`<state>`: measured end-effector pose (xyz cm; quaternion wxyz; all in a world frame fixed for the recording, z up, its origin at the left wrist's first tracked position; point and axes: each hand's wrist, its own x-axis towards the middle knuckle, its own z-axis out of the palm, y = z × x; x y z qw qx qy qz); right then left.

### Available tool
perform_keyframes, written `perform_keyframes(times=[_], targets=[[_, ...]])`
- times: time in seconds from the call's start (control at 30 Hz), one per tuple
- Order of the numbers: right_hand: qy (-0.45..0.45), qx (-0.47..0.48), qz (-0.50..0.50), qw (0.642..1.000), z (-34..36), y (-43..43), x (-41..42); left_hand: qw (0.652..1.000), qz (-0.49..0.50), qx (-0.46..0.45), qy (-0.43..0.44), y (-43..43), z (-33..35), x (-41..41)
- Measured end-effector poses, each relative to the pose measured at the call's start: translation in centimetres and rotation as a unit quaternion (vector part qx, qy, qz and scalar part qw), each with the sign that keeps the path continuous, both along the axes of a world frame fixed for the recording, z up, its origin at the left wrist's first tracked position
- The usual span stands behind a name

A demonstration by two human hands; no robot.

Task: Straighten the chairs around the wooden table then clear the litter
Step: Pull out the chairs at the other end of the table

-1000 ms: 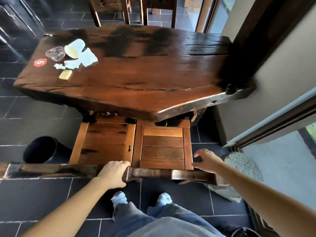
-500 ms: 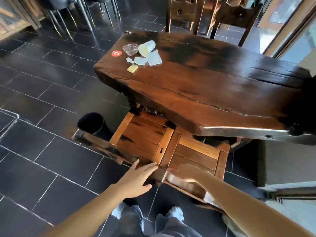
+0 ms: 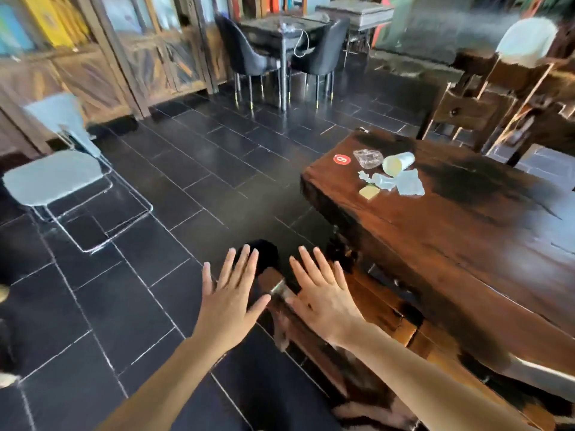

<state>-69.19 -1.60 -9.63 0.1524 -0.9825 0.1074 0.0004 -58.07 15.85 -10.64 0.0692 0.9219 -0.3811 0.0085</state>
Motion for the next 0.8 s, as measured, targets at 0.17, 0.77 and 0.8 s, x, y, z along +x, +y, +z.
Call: perform_keyframes(times=[0.17, 0.77, 0.8], targets=[[-0.005, -0.025, 0.06, 0.998, 1.8, 4.4, 11.0, 0.994, 0.1, -0.027, -0.016, 7.5, 3.2, 7.2], [-0.038, -0.012, 0.205, 0.978, 1.6, 9.0, 45.1, 0.981, 0.193, -0.008, 0.006, 12.1, 5.5, 36.5], [-0.039, -0.006, 0.202, 0.979, 1.6, 8.6, 47.4, 0.983, 0.184, 0.004, 0.005, 11.6, 5.8, 38.7]])
